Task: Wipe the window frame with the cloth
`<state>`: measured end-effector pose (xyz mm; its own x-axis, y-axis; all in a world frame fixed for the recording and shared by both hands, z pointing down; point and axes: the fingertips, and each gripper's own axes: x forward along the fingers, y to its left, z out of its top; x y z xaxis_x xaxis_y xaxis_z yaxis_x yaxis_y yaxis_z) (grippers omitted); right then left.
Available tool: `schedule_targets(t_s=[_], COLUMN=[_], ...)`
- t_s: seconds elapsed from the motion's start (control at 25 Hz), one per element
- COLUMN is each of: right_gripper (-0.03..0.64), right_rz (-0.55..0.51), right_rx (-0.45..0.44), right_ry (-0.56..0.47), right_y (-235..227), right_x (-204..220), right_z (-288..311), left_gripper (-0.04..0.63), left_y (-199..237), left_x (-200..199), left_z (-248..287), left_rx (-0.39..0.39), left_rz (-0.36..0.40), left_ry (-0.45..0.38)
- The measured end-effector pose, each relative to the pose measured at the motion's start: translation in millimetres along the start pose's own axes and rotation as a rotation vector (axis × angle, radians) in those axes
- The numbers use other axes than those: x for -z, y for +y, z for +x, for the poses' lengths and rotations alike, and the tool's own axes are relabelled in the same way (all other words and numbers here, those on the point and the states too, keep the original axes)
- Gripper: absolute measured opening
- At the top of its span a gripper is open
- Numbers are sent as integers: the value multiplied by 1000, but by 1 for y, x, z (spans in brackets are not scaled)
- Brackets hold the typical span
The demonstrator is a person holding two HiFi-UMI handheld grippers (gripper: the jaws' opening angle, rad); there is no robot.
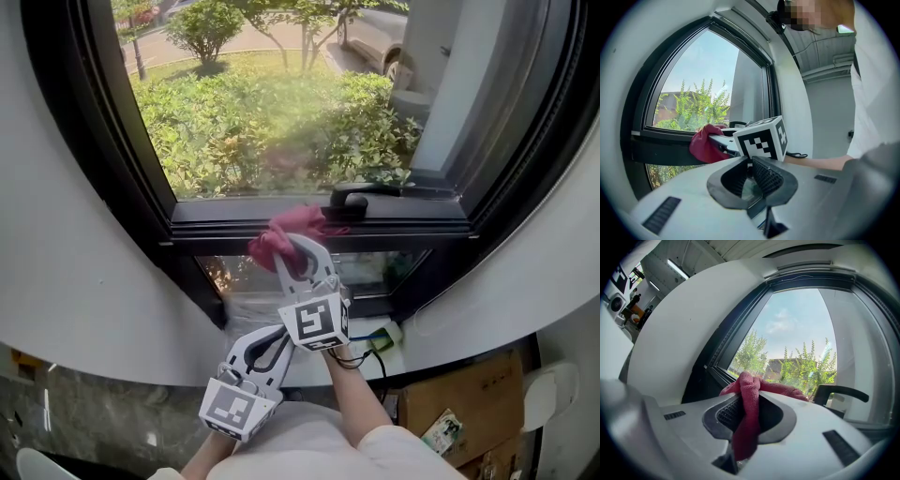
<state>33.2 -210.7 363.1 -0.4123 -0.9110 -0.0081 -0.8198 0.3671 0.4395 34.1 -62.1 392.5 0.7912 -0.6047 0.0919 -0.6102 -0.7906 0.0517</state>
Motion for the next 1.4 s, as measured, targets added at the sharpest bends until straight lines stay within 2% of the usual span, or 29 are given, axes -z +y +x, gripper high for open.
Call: schedule_targets(t_s=[0.36, 0.52, 1.12, 1.4], right_gripper=[72, 72, 72, 72], right_rz=[4, 5, 6, 4], right_rx=[12, 21, 41, 49], right_ry=[9, 15, 22, 24], right_y=[-3, -7, -17, -22], right_x=[1, 2, 8, 10], right_z=[-4, -5, -12, -16], left_gripper=[41, 41, 41, 41], left_y=[-1, -6, -14, -15], left_x=[-2, 0, -4, -4], left_z=[-1, 1, 8, 10], left_rx=[-1, 26, 48, 37], left_rz=[-1, -2, 8, 12], left_ry=[2, -13, -30, 3])
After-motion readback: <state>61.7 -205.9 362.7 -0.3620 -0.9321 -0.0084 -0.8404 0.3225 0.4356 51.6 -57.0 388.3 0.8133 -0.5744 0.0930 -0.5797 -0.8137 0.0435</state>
